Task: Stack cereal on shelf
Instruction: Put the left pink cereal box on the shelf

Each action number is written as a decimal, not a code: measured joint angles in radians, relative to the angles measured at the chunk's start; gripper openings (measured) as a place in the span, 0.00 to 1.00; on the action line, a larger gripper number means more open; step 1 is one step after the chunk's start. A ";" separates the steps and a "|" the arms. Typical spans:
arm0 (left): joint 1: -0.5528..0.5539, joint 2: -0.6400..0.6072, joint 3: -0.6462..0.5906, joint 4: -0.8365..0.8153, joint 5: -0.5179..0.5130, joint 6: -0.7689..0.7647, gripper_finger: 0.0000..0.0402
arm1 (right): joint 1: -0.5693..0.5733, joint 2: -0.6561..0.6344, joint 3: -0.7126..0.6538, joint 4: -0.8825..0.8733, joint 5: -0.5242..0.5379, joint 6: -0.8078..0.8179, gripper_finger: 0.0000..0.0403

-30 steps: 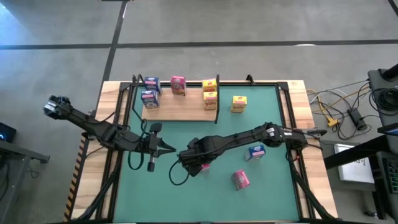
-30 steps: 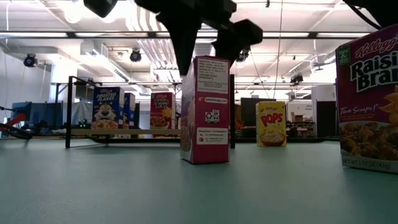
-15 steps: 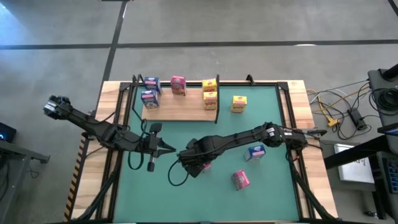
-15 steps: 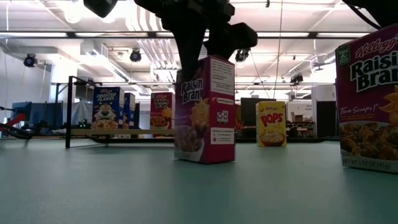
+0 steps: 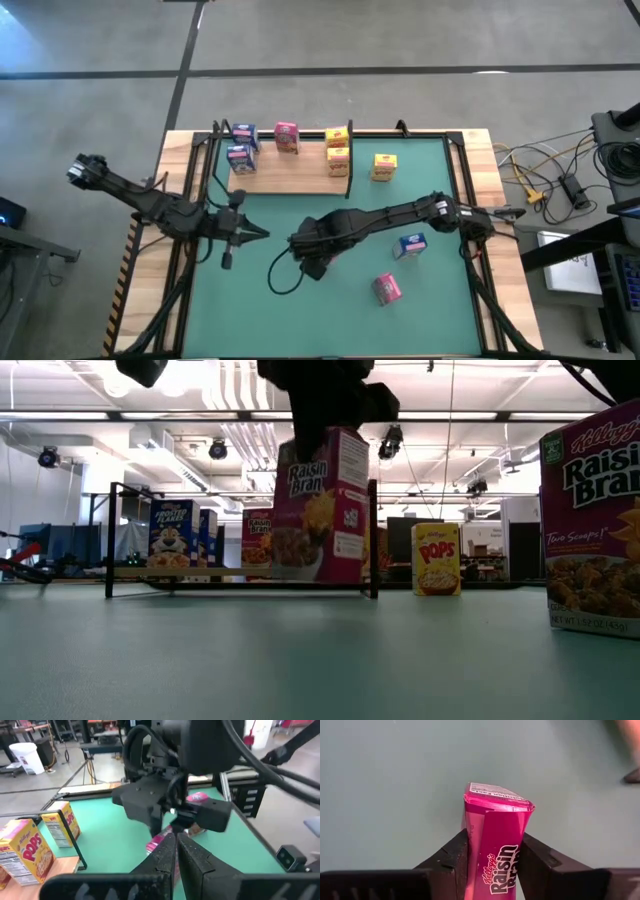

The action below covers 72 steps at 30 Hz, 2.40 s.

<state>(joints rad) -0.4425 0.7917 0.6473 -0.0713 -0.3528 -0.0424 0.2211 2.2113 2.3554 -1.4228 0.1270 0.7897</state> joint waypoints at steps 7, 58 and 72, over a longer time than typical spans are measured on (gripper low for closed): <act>-0.001 -0.082 -0.041 0.036 0.002 0.004 0.00 | -0.058 -0.060 0.000 0.060 0.090 -0.236 0.30; -0.002 -0.182 -0.034 0.025 -0.005 0.112 0.00 | -0.464 0.023 -0.003 0.481 0.004 -1.194 0.31; -0.002 -0.176 -0.034 0.036 -0.005 0.109 0.00 | -0.464 0.023 -0.003 0.493 0.004 -1.193 0.48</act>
<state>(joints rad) -0.4446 0.6159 0.6128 -0.0357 -0.3580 0.0662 -0.2428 2.2345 2.3524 -0.9301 0.1314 -0.4034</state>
